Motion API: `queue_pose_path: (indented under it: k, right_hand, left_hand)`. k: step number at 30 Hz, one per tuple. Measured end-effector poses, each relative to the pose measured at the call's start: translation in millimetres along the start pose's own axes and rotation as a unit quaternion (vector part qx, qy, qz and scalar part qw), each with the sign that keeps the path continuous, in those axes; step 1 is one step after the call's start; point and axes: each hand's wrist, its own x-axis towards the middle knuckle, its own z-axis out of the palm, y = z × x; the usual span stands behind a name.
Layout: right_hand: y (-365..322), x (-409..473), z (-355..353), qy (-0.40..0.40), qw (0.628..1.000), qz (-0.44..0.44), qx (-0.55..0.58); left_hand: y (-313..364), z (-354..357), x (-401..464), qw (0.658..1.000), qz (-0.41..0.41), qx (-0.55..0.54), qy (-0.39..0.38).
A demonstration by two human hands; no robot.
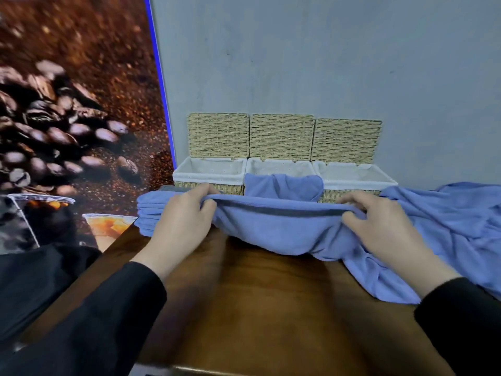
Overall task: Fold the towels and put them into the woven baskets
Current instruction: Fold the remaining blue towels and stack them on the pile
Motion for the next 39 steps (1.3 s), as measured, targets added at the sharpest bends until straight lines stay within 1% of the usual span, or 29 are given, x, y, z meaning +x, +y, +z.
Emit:
queue_pose_path:
  k: [3, 5, 7, 9, 11, 12, 13, 14, 16, 17, 18, 19, 20, 21, 22, 23, 24, 25, 26, 27, 28, 29, 30, 31, 32, 34, 35, 37, 39]
  right_hand:
    - [-4.2, 2.1, -23.5, 0.031, 0.999, 0.011, 0.0]
    - [-8.2, 3.6, -37.8, 0.021, 0.999, 0.009, 0.036]
    - [-13.5, 1.3, -51.1, -0.02, 0.997, 0.002, 0.073]
    - [-16.1, -4.3, -64.1, -0.075, 0.992, 0.005, 0.099]
    - [-14.4, -11.2, -72.1, -0.153, 0.98, 0.027, 0.123]
    - [-12.1, -15.3, -72.5, -0.194, 0.971, 0.046, 0.134]
    - [-7.1, -18.4, -69.7, -0.234, 0.96, 0.063, 0.138]
    - [-1.2, -20.6, -64.9, -0.265, 0.952, 0.074, 0.135]
    - [15.7, -18.3, -50.0, -0.283, 0.947, 0.099, 0.114]
    - [19.9, -16.4, -41.3, -0.274, 0.947, 0.12, 0.118]
    - [22.6, -13.3, -31.1, -0.258, 0.942, 0.152, 0.155]
    - [22.4, -7.6, -21.3, -0.238, 0.929, 0.187, 0.214]
    - [21.6, 3.1, -14.8, -0.205, 0.916, 0.212, 0.272]
    - [18.0, 14.6, -11.2, -0.156, 0.912, 0.21, 0.315]
    - [15.9, 31.8, -11.4, -0.094, 0.921, 0.184, 0.329]
    - [9.7, 46.2, -16.3, -0.025, 0.936, 0.135, 0.324]
    - [0.0, 59.4, -24.9, 0.045, 0.95, 0.081, 0.3]
    - [-10.9, 69.0, -36.6, 0.108, 0.959, 0.026, 0.26]
    - [-20.9, 74.2, -48.1, 0.162, 0.964, -0.029, 0.21]
    - [-31.8, 72.4, -59.2, 0.208, 0.961, -0.076, 0.165]
    - [-33.5, 67.1, -63.8, 0.234, 0.957, -0.109, 0.135]
    - [-34.0, 57.2, -65.4, 0.241, 0.955, -0.131, 0.114]
    - [-28.4, 46.3, -62.9, 0.228, 0.957, -0.146, 0.105]
    - [-20.0, 31.8, -55.6, 0.195, 0.964, -0.152, 0.1]
    - [-4.6, 19.8, -43.4, 0.152, 0.971, -0.159, 0.091]
    - [24.7, -9.9, -17.4, 0.046, 0.986, -0.143, 0.072]
    - [39.0, -25.1, -5.0, -0.013, 0.989, -0.132, 0.061]
    - [65.0, -53.1, 16.3, -0.145, 0.979, -0.139, 0.039]
    - [81.0, -73.7, 27.7, -0.266, 0.952, -0.15, 0.025]
  left_hand:
    - [7.1, -18.0, 6.0, 0.999, -0.002, -0.04, 0.002]
    - [8.9, -27.2, 9.3, 0.997, 0.001, -0.073, 0.001]
    - [8.6, -34.2, 10.0, 0.988, -0.005, -0.154, -0.022]
    - [2.0, -38.3, 7.9, 0.968, -0.011, -0.238, -0.08]
    - [-11.3, -39.4, 7.2, 0.949, -0.032, -0.274, -0.151]
    - [-19.7, -38.8, 7.1, 0.944, -0.052, -0.265, -0.19]
    - [-27.2, -37.0, 6.4, 0.944, -0.069, -0.227, -0.229]
    - [-31.3, -34.5, 3.6, 0.946, -0.079, -0.165, -0.267]
    - [-33.2, -24.6, -1.3, 0.936, -0.088, -0.067, -0.334]
    - [-32.3, -16.5, -1.8, 0.936, -0.101, -0.046, -0.335]
    - [-30.2, -8.9, 0.9, 0.941, -0.122, -0.035, -0.313]
    - [-28.2, -2.5, 8.7, 0.951, -0.142, -0.022, -0.275]
    - [-22.7, 1.9, 20.1, 0.962, -0.149, -0.005, -0.228]
    - [-16.1, 4.7, 35.8, 0.973, -0.149, -0.005, -0.177]
    - [-7.6, 4.7, 52.9, 0.981, -0.146, -0.04, -0.123]
    - [3.7, 1.4, 70.3, 0.98, -0.142, -0.123, -0.069]
    - [17.5, -5.2, 85.7, 0.965, -0.127, -0.229, -0.018]
    - [28.9, -14.5, 98.7, 0.945, -0.091, -0.313, 0.03]
    - [40.2, -24.3, 106.7, 0.93, -0.045, -0.359, 0.067]
    - [46.8, -31.6, 110.4, 0.922, -0.004, -0.374, 0.096]
    - [47.7, -36.1, 109.8, 0.92, 0.029, -0.373, 0.12]
    - [44.0, -38.0, 104.7, 0.919, 0.042, -0.37, 0.131]
    - [37.4, -37.8, 93.4, 0.922, 0.04, -0.362, 0.131]
    - [24.8, -34.9, 79.6, 0.932, 0.038, -0.342, 0.117]
    - [10.0, -30.2, 61.9, 0.951, 0.042, -0.293, 0.094]
    - [-25.5, -21.0, 24.2, 0.989, 0.061, -0.134, 0.028]
    - [-44.2, -16.7, 6.3, 0.995, 0.063, -0.071, -0.018]
    - [-77.2, -10.2, -28.1, 0.99, 0.046, -0.021, -0.132]
    - [-101.6, -8.0, -52.2, 0.97, 0.058, 0.009, -0.237]
